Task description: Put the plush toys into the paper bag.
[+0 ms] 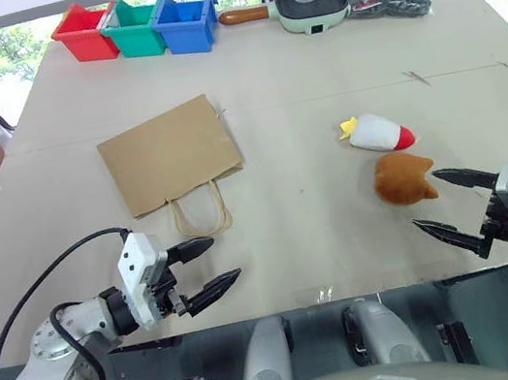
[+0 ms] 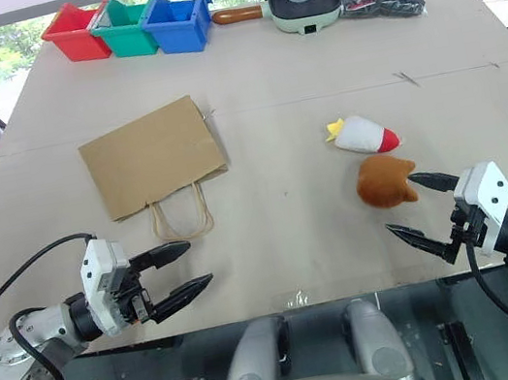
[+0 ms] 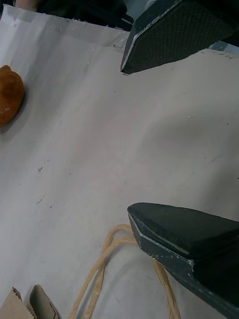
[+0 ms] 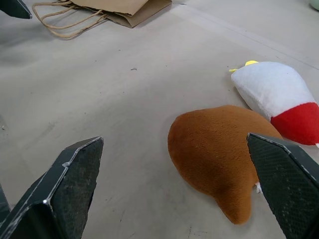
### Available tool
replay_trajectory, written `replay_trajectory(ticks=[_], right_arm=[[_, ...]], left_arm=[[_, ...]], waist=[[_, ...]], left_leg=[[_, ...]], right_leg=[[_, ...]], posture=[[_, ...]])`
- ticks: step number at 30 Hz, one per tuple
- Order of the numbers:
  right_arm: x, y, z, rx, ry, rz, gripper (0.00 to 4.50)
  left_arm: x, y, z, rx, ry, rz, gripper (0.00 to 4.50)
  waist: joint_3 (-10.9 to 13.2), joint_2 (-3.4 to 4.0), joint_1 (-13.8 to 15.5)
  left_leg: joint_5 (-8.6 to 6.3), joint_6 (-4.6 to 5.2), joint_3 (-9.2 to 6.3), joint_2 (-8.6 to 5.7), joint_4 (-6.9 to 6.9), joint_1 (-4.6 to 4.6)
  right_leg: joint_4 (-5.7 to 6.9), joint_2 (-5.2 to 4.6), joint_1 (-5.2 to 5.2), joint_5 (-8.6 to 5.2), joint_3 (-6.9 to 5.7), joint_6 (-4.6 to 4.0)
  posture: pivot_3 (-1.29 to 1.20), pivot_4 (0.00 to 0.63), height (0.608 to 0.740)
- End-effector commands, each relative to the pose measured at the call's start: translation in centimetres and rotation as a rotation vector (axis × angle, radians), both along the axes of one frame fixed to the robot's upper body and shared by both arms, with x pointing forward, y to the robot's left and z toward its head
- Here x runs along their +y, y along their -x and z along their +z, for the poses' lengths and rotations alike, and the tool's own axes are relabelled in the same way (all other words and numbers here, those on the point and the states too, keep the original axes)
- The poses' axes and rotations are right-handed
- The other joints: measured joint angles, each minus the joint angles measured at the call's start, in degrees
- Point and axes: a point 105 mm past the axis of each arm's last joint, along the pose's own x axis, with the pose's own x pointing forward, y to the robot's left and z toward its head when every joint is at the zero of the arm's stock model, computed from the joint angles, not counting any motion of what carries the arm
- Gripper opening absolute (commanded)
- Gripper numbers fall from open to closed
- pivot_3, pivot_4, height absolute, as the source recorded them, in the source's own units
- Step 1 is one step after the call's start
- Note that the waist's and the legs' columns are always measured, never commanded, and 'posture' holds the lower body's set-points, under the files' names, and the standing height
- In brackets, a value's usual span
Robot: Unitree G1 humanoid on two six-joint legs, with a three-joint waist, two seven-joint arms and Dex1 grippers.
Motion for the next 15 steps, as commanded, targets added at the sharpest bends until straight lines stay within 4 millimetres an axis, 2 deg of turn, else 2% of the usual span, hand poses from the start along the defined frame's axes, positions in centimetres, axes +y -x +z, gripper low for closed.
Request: replay_trajectory(ticks=[1,3,5,9,13,15], right_arm=[[1.6,0.2,0.9,-0.083,-0.009,0.065,4.5],[4.1,0.9,1.6,-0.141,-0.047,0.152,4.5],[5.3,1.2,1.9,-0.145,-0.084,0.19,4.5],[6.2,1.7,1.4,-0.126,-0.07,0.226,4.5],[6.8,2.1,1.0,-0.107,-0.079,0.257,4.5],[6.9,1.9,0.6,-0.111,-0.059,0.253,4.5]], left_arm=[[1.0,-0.9,1.5,-0.054,0.028,0.052,4.43],[2.7,-2.2,3.0,-0.081,0.084,0.139,4.43],[4.0,-2.9,3.8,-0.118,0.051,0.155,4.43],[6.3,-3.2,4.5,-0.187,-0.093,0.133,4.43],[7.4,-3.4,3.9,-0.241,-0.267,0.049,4.43],[7.2,-3.8,3.3,-0.273,-0.334,0.001,4.43]], waist=[[0.0,0.0,0.0],[-0.01,-0.02,0.0],[0.0,0.02,-0.04],[-0.02,-0.02,-0.07],[-0.02,-0.02,0.07],[-0.02,-0.01,0.15]], left_leg=[[0.0,0.0,0.0,0.0,0.0,0.0],[0.0,0.0,-0.04,0.03,0.0,0.01],[0.0,0.0,-0.15,0.09,0.02,0.01],[0.0,0.0,-0.06,0.03,0.01,0.0],[0.0,0.0,0.0,-0.01,-0.03,-0.01],[0.0,0.0,-0.03,-0.01,-0.03,-0.01]], right_leg=[[0.0,0.0,0.0,0.0,0.0,0.0],[0.02,0.04,0.0,0.02,-0.04,0.05],[0.07,0.1,-0.01,0.0,-0.14,0.2],[0.03,0.05,0.0,0.07,-0.08,0.1],[-0.04,-0.03,-0.01,0.11,-0.06,0.02],[-0.03,-0.03,0.0,0.01,-0.1,-0.13]], posture=[[0.0,0.15,0.74],[0.0,0.15,0.74],[0.0,0.15,0.74],[0.0,0.15,0.74],[0.0,0.15,0.74],[0.0,0.15,0.74]])
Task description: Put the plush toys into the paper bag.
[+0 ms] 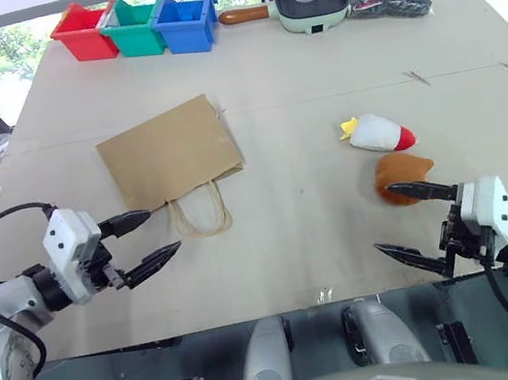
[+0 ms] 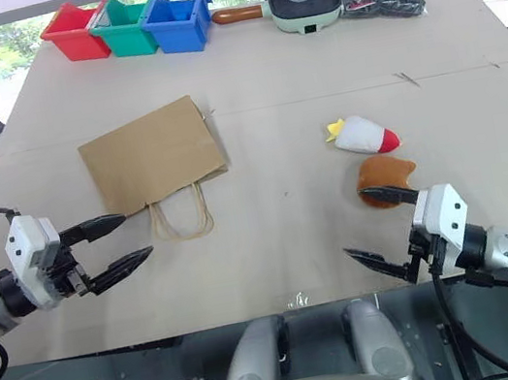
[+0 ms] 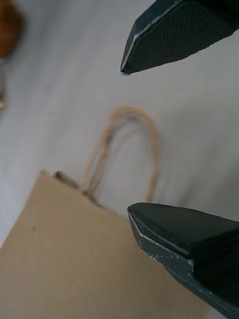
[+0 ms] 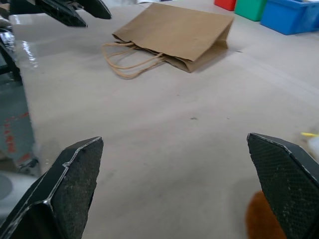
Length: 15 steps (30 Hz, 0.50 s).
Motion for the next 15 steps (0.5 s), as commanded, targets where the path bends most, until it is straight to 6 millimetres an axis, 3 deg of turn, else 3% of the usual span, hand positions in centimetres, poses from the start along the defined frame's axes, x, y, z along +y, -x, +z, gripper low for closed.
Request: replay_trajectory(ticks=[1,9,12,15], right_arm=[[0.7,0.2,0.4,-0.048,0.017,0.019,4.5],[1.4,0.4,0.0,-0.058,0.003,-0.007,4.5],[1.6,0.4,0.5,-0.064,-0.022,-0.014,4.5],[1.4,0.4,-0.2,-0.061,0.0,-0.027,4.5]], left_arm=[[-0.7,-0.3,-0.5,-0.056,-0.143,-0.106,4.43],[-2.0,-2.5,-1.9,-0.161,-0.269,-0.181,4.43],[-2.2,-2.9,-1.9,-0.165,-0.264,-0.194,3.58],[-2.1,-2.9,-1.9,-0.151,-0.239,-0.208,2.15]], waist=[[-0.01,-0.01,0.06],[-0.02,-0.04,-0.04],[-0.01,-0.03,-0.19],[-0.03,-0.05,-0.19]], left_leg=[[0.0,0.0,0.0,0.0,0.01,0.0],[0.0,0.0,0.0,0.02,0.03,-0.01],[0.0,0.0,0.03,0.02,0.02,0.0],[0.0,0.0,-0.01,0.04,0.02,0.0]], right_leg=[[0.01,0.0,0.0,-0.01,0.0,-0.02],[0.04,0.03,0.0,0.11,0.0,0.18],[0.04,0.02,0.0,0.11,0.03,0.17],[0.06,0.06,0.0,0.11,0.0,0.17]], posture=[[0.0,0.15,0.74],[0.0,0.15,0.74],[0.0,0.15,0.74],[0.0,0.15,0.74]])
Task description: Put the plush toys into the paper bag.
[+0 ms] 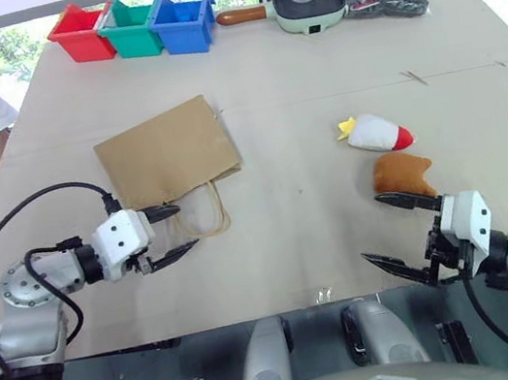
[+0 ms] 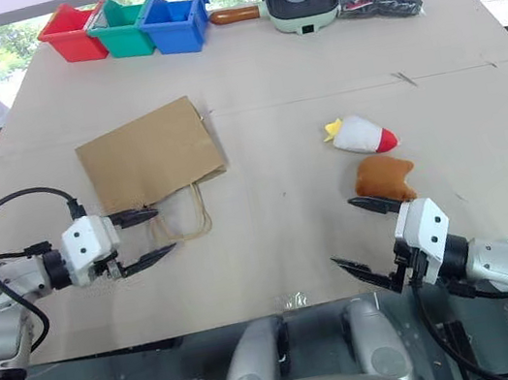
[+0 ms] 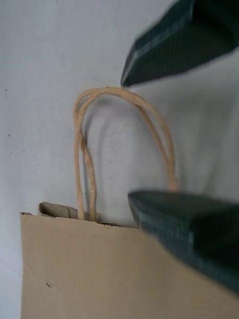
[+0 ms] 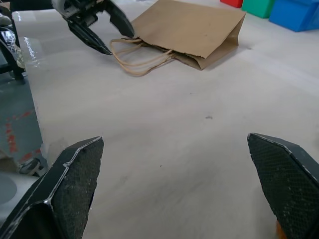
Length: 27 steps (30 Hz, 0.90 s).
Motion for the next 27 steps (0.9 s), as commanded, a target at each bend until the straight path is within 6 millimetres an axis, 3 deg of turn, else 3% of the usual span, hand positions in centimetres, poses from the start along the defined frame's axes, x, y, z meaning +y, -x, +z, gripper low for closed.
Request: replay_trajectory(ticks=[1,3,4,5,11,16,20,24,26,27], right_arm=[[0.3,0.2,0.6,-0.044,-0.002,0.005,4.5],[0.5,0.1,0.8,-0.05,-0.02,0.002,4.5],[0.6,0.1,0.9,-0.05,-0.025,0.003,4.5],[0.6,0.1,0.8,-0.05,-0.022,0.005,4.5],[1.8,-1.0,0.9,-0.044,-0.066,-0.043,4.5],[6.5,-4.6,-0.2,0.078,-0.058,-0.045,4.5],[10.2,-7.7,0.3,0.101,-0.095,-0.004,3.42],[13.1,-11.2,-0.3,0.101,-0.079,0.017,1.17],[14.8,-11.8,-0.9,0.128,-0.068,0.084,0.29],[15.4,-12.0,-1.2,0.129,-0.057,0.106,0.07]], left_arm=[[-0.1,0.1,0.7,0.008,0.047,-0.023,1.6],[-0.4,0.0,1.1,0.055,0.129,-0.013,0.82],[-0.6,0.0,1.1,0.081,0.161,-0.008,0.19],[-0.7,0.1,1.2,0.102,0.183,-0.01,0.02],[-3.1,-0.7,4.5,0.295,0.566,0.028,0.02],[-7.3,-0.1,8.1,0.445,0.807,-0.089,0.02],[-8.5,0.5,8.8,0.481,0.822,-0.129,0.0],[-9.4,1.1,9.6,0.49,0.816,-0.18,0.0],[-9.9,1.0,9.9,0.47,0.821,-0.187,0.0],[-10.0,0.8,10.1,0.459,0.822,-0.188,0.0]], waist=[[0.0,0.0,0.0],[0.0,0.0,0.0],[0.0,0.0,0.01],[0.0,0.0,0.07],[0.0,-0.02,-0.01],[0.04,-0.06,-0.24],[0.03,-0.09,-0.57],[0.03,-0.09,-0.43],[0.04,-0.1,-0.13],[0.04,-0.11,-0.08]], left_leg=[[0.0,0.0,0.01,0.0,0.0,0.0],[0.0,0.0,0.01,0.0,0.0,0.0],[0.0,0.0,0.01,0.0,0.01,0.0],[0.0,0.0,0.01,0.0,0.02,0.0],[0.0,0.0,-0.05,0.0,0.1,-0.03],[0.01,0.0,-0.1,0.0,0.26,0.01],[0.01,-0.01,-0.06,-0.02,0.26,0.1],[0.01,-0.01,-0.12,-0.02,0.23,0.02],[0.01,-0.01,-0.11,-0.04,0.23,0.0],[0.01,-0.02,-0.12,-0.06,0.23,-0.01]], right_leg=[[0.0,0.0,0.0,0.0,0.01,0.0],[0.0,-0.01,0.0,0.0,0.01,0.0],[0.01,-0.01,0.0,0.0,0.01,0.0],[0.02,-0.01,0.0,0.0,0.01,0.0],[0.08,-0.01,0.01,0.0,-0.04,0.02],[0.48,0.02,-0.06,-0.01,-0.01,0.0],[0.67,0.06,-0.09,0.0,0.1,-0.03],[0.72,0.08,-0.2,-0.01,0.04,-0.05],[0.71,0.06,-0.2,-0.01,0.02,-0.05],[0.71,0.03,-0.2,0.0,0.0,-0.05]], posture=[[0.0,0.15,0.74],[0.0,0.15,0.74],[0.0,0.15,0.74],[0.0,0.15,0.74],[0.0,0.15,0.74],[0.0,0.15,0.74],[0.0,0.15,0.74],[0.0,0.15,0.74],[0.0,0.15,0.74],[0.0,0.15,0.74]])
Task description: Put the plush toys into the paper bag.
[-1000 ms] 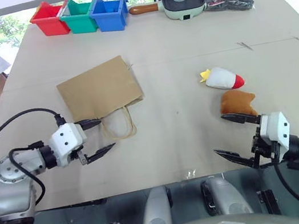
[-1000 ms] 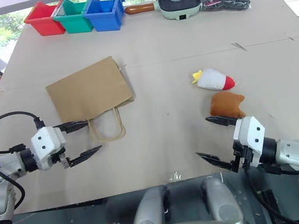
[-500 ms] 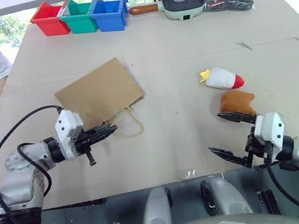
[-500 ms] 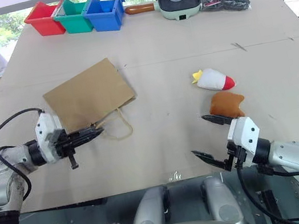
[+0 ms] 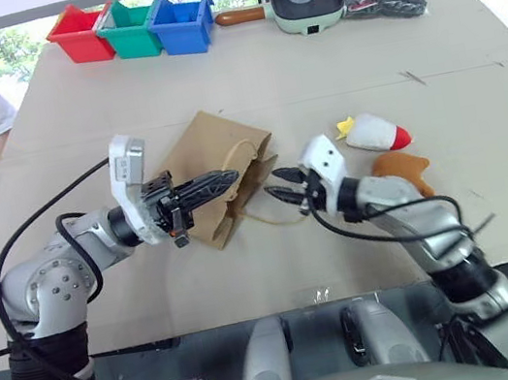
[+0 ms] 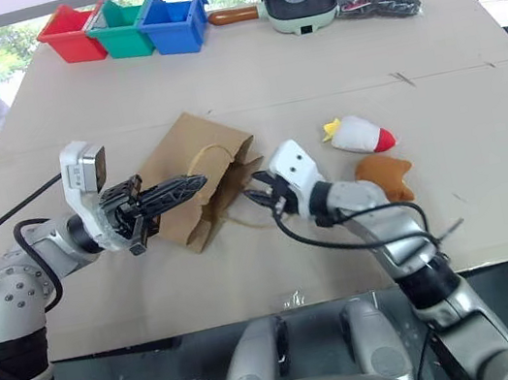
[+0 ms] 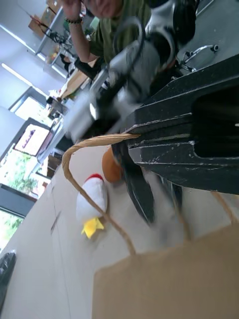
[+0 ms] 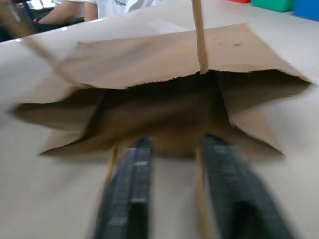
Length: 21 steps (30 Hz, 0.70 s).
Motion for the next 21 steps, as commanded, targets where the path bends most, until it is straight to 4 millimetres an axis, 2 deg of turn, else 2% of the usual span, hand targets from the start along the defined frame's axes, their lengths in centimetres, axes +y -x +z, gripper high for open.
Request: replay_trajectory(ticks=[1,7,12,15,17,19,21], right_arm=[[2.0,-0.4,-0.5,-0.016,0.013,0.087,0.07],[5.1,-2.0,-0.5,-0.028,-0.021,0.093,0.07],[7.0,-2.5,-2.9,-0.005,0.034,0.078,0.07],[7.4,-2.4,-5.0,-0.009,0.122,0.076,0.07],[7.1,-2.8,-6.0,0.028,0.15,0.024,0.07],[6.9,-3.2,-6.2,0.068,0.14,-0.021,0.07],[6.8,-3.4,-6.1,0.067,0.133,-0.033,0.07]], left_arm=[[-0.8,0.1,1.7,-0.084,0.019,-0.01,0.0],[-2.4,-0.2,2.2,-0.122,0.07,0.004,0.0],[-2.8,-0.2,3.6,-0.144,0.13,0.019,0.0],[-2.3,-0.8,5.1,-0.188,0.153,0.065,0.0],[-0.8,-1.8,7.0,-0.24,0.179,0.15,0.0],[0.5,-2.5,8.4,-0.286,0.189,0.221,0.0],[0.8,-2.5,8.7,-0.299,0.182,0.241,0.0]], waist=[[0.0,0.0,0.06],[0.0,0.0,-0.36],[0.0,0.0,-0.52],[-0.01,-0.02,-0.87],[-0.01,-0.02,-0.92],[-0.02,-0.01,-0.9],[-0.04,0.01,-0.86]], left_leg=[[0.0,0.0,0.01,-0.02,0.0,0.0],[0.0,0.0,-0.01,0.0,0.0,0.02],[0.0,-0.01,-0.04,-0.01,-0.01,0.02],[0.0,-0.01,-0.03,-0.01,-0.01,0.03],[0.01,-0.01,-0.04,-0.01,-0.01,0.12],[0.01,-0.02,-0.09,-0.02,-0.01,0.23],[0.01,-0.02,-0.07,-0.03,-0.02,0.44]], right_leg=[[-0.01,-0.01,0.01,0.0,0.0,0.0],[0.03,0.01,0.0,0.01,0.02,0.0],[0.03,0.0,0.0,0.01,-0.01,-0.01],[0.04,-0.01,0.0,0.02,0.01,0.0],[0.07,-0.01,0.07,0.02,0.0,-0.01],[0.1,0.0,0.17,0.02,-0.05,-0.01],[0.1,-0.01,0.42,0.01,-0.03,-0.01]], posture=[[0.0,0.15,0.74],[0.0,0.15,0.74],[0.0,0.15,0.74],[0.0,0.15,0.74],[0.0,0.15,0.74],[0.0,0.15,0.74],[0.0,0.15,0.74]])
